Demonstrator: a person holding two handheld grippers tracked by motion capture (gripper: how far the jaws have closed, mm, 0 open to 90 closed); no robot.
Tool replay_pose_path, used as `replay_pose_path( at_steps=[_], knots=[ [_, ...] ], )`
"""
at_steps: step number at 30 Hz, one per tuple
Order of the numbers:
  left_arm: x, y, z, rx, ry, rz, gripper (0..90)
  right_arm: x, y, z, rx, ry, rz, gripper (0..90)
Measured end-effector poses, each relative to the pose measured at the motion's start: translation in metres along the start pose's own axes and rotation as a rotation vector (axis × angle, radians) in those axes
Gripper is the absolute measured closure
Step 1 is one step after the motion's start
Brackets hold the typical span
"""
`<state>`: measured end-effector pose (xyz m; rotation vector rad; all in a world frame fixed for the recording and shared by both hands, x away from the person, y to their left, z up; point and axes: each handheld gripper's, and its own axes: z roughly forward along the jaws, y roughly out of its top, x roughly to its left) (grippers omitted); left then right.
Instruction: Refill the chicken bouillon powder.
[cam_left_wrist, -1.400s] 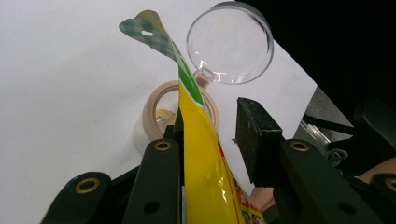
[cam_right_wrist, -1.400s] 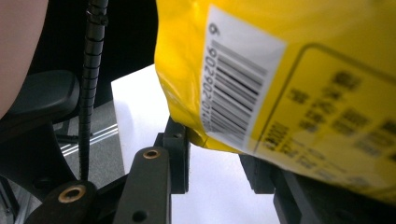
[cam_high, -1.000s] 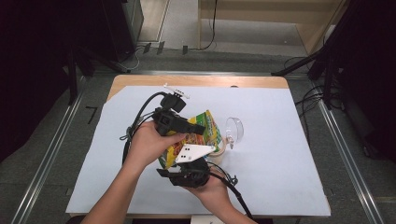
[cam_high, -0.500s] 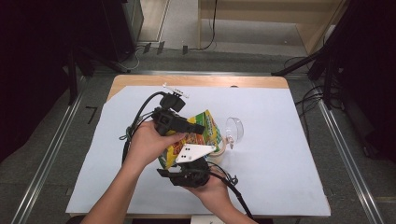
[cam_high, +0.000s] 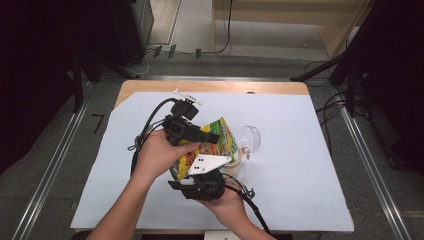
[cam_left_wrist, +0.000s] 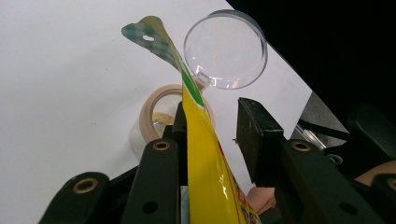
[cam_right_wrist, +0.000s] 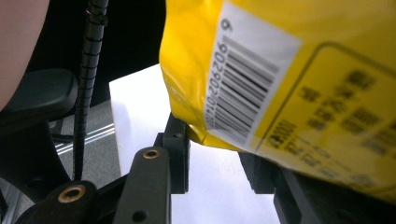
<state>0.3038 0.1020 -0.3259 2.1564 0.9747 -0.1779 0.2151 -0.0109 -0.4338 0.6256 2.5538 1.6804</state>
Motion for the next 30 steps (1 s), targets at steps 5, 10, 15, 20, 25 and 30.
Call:
replay_pose_path(
  at_steps=[5, 10, 15, 20, 25, 30],
  knots=[
    [-0.002, 0.000, -0.001, -0.002, 0.009, 0.005, 69.6, 0.000, 0.000, 0.000, -0.002, -0.002, -0.003, 67.1],
    [-0.004, 0.000, 0.000, 0.010, 0.015, 0.011, 69.6, 0.000, -0.002, 0.002, 0.002, -0.010, 0.001, 67.2],
    [-0.006, 0.000, 0.000, 0.003, 0.012, 0.014, 69.5, -0.001, -0.002, 0.001, -0.001, -0.012, 0.006, 67.2],
    [-0.002, 0.002, -0.003, -0.006, 0.003, 0.009, 68.6, 0.000, 0.001, 0.000, -0.008, 0.002, 0.008, 67.2],
    [0.000, 0.006, -0.004, 0.002, -0.006, 0.001, 68.5, -0.001, 0.005, -0.001, -0.008, 0.001, 0.014, 67.2],
    [0.004, 0.012, -0.002, 0.026, -0.014, -0.003, 68.6, -0.004, 0.008, -0.001, 0.011, 0.008, 0.042, 67.2]
  ],
)
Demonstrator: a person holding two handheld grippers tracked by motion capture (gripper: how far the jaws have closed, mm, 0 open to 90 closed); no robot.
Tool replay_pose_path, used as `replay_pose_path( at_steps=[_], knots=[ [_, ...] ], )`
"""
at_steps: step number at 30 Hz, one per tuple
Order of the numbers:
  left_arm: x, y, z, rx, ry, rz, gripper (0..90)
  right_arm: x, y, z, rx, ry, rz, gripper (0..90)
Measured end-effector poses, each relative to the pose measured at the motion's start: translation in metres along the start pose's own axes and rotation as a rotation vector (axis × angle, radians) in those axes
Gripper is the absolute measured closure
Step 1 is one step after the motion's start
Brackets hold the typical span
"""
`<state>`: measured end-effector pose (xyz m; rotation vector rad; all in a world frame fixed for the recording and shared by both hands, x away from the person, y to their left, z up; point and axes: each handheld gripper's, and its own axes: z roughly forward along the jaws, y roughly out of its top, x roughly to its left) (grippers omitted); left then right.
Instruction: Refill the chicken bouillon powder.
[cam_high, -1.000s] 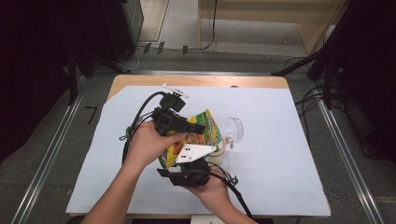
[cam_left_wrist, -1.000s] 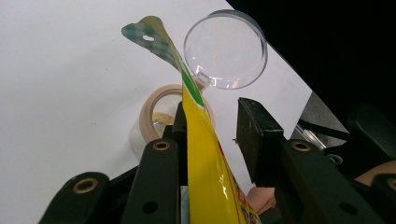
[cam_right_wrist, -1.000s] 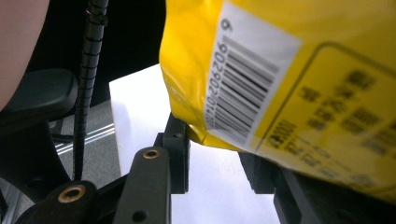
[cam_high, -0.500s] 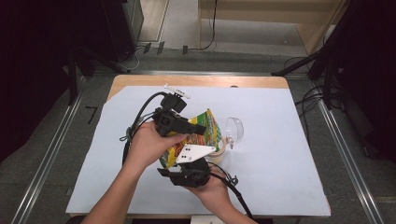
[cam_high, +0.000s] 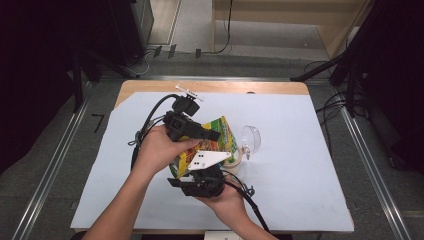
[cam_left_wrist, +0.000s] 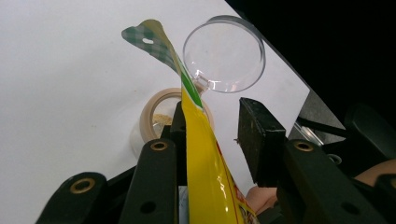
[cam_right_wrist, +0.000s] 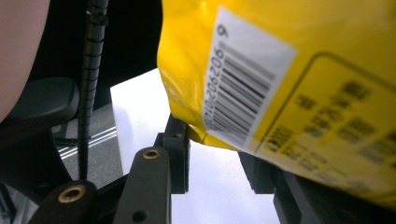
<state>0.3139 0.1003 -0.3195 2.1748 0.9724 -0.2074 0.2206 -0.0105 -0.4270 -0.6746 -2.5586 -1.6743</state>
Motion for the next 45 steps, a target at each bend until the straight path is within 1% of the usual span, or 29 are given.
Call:
replay_pose_path(
  at_steps=[2, 5, 6, 8, 10, 12, 14, 17, 21, 24, 31, 36, 45],
  knots=[
    [0.0016, 0.0030, -0.0008, 0.000, -0.005, -0.007, 68.6, -0.0017, 0.0027, -0.0007, 0.002, -0.004, 0.002, 67.2],
    [0.0036, 0.0061, -0.0017, 0.006, -0.001, -0.011, 68.6, -0.0038, 0.0066, -0.0005, -0.004, 0.004, 0.011, 67.2],
    [0.0040, 0.0058, -0.0018, 0.001, -0.002, -0.009, 68.6, -0.0039, 0.0070, -0.0003, -0.005, 0.006, 0.016, 67.2],
    [0.0050, 0.0047, -0.0016, -0.007, -0.012, -0.012, 67.7, -0.0047, 0.0071, 0.0009, -0.003, 0.003, 0.009, 67.2],
    [0.0029, 0.0042, -0.0005, -0.004, -0.001, 0.004, 67.1, -0.0059, 0.0060, 0.0018, -0.001, 0.004, 0.008, 67.4],
    [0.0023, 0.0034, 0.0003, -0.004, 0.005, 0.008, 67.3, -0.0063, 0.0048, 0.0019, -0.001, 0.005, 0.001, 67.4],
    [0.0026, 0.0028, 0.0020, -0.004, 0.011, 0.005, 67.7, -0.0061, 0.0039, 0.0018, 0.000, 0.006, 0.005, 67.4],
    [0.0049, 0.0009, 0.0030, -0.006, -0.002, -0.007, 67.9, -0.0065, 0.0022, 0.0021, 0.002, 0.006, 0.004, 67.4],
    [0.0064, -0.0003, 0.0022, -0.004, -0.005, -0.011, 68.0, -0.0047, 0.0013, 0.0022, 0.007, 0.013, 0.004, 67.4],
    [0.0057, -0.0004, 0.0023, -0.011, -0.008, -0.011, 68.0, -0.0049, 0.0015, 0.0019, 0.007, 0.014, 0.002, 67.4],
    [0.0041, -0.0002, 0.0023, -0.008, -0.003, -0.008, 68.0, -0.0040, 0.0018, 0.0007, 0.011, 0.015, 0.009, 67.4],
    [0.0022, -0.0005, 0.0013, -0.016, -0.006, -0.004, 68.0, -0.0029, 0.0020, -0.0005, 0.007, 0.011, -0.004, 67.4],
    [0.0021, -0.0009, 0.0012, -0.018, -0.006, -0.004, 67.8, -0.0034, 0.0015, -0.0001, 0.008, 0.010, -0.009, 67.5]
  ],
)
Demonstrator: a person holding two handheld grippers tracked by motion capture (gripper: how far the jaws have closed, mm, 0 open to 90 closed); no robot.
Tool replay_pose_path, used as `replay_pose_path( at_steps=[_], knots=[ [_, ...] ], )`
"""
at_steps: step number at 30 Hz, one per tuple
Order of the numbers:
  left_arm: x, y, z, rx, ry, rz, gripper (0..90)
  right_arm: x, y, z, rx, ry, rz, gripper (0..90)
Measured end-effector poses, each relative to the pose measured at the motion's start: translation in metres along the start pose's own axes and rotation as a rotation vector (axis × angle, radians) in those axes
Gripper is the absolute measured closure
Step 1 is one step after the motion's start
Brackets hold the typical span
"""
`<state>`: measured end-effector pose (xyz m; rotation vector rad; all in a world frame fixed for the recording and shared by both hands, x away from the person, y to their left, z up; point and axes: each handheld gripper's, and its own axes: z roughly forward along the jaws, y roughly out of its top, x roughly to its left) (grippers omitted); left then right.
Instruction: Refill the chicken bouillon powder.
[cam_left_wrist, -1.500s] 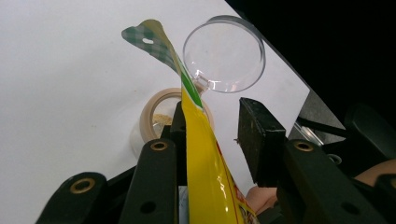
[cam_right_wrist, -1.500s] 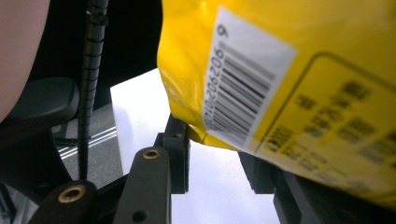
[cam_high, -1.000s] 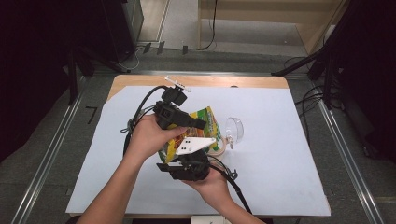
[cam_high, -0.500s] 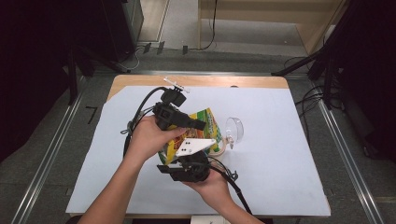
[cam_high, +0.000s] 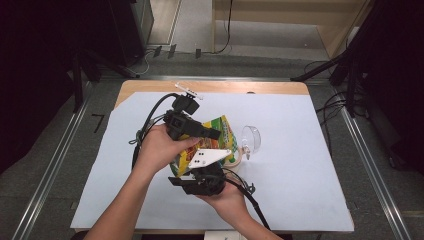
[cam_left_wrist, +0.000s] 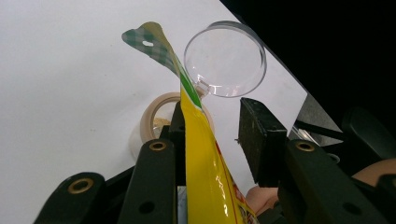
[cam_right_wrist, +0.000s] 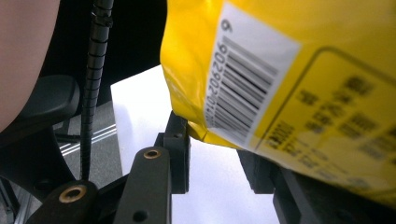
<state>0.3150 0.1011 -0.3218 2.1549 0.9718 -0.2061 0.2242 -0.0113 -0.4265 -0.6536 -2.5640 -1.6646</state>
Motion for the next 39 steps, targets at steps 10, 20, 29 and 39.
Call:
replay_pose_path(
  at_steps=[10, 20, 29, 39],
  knots=[
    [-0.0010, -0.0003, -0.0012, 0.000, 0.007, 0.001, 67.7, 0.0012, 0.0003, -0.0003, -0.003, 0.000, -0.003, 67.3],
    [-0.0024, -0.0005, -0.0019, 0.000, 0.015, 0.002, 68.0, 0.0020, 0.0008, -0.0004, -0.003, 0.004, -0.006, 67.4],
    [-0.0015, -0.0008, -0.0018, -0.005, 0.005, -0.009, 67.6, 0.0023, 0.0008, -0.0004, -0.006, 0.004, -0.009, 67.3],
    [-0.0021, -0.0009, -0.0011, 0.001, 0.012, -0.008, 67.7, 0.0029, 0.0003, -0.0003, -0.003, 0.007, -0.002, 67.4]
  ],
)
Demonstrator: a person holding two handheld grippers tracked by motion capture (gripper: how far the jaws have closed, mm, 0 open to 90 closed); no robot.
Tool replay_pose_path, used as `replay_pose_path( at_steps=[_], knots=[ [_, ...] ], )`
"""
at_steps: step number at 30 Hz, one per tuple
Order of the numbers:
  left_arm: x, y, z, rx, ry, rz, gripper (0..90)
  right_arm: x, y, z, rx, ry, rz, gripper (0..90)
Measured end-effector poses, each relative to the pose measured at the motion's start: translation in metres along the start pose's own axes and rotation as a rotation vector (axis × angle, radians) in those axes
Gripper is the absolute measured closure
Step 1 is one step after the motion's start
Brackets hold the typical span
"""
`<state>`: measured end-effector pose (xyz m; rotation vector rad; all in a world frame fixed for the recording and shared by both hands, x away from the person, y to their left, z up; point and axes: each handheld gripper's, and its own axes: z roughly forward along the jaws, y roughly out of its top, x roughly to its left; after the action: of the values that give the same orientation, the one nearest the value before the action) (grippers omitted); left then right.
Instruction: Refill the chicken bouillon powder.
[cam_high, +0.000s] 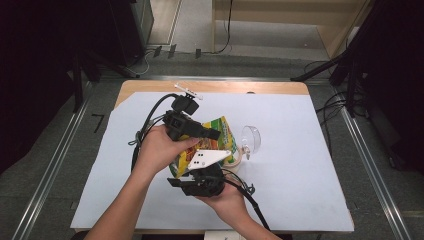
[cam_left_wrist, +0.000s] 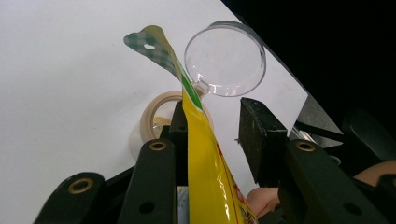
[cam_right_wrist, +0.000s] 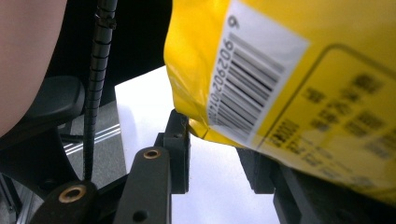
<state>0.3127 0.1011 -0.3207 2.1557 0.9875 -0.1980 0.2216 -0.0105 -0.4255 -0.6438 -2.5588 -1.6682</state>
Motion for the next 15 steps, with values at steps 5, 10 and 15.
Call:
replay_pose_path(
  at_steps=[5, 10, 15],
  knots=[
    [0.0001, 0.0000, -0.0002, 0.000, 0.000, -0.001, 67.7, 0.0003, 0.0001, 0.0001, -0.001, 0.002, 0.001, 67.3],
    [-0.0014, 0.0000, -0.0009, -0.003, 0.004, 0.004, 68.0, 0.0014, 0.0007, -0.0006, -0.001, 0.001, 0.002, 67.1],
    [-0.0024, -0.0001, -0.0007, -0.002, 0.009, 0.008, 67.9, 0.0012, 0.0005, -0.0005, -0.004, 0.001, 0.000, 67.8]
  ],
)
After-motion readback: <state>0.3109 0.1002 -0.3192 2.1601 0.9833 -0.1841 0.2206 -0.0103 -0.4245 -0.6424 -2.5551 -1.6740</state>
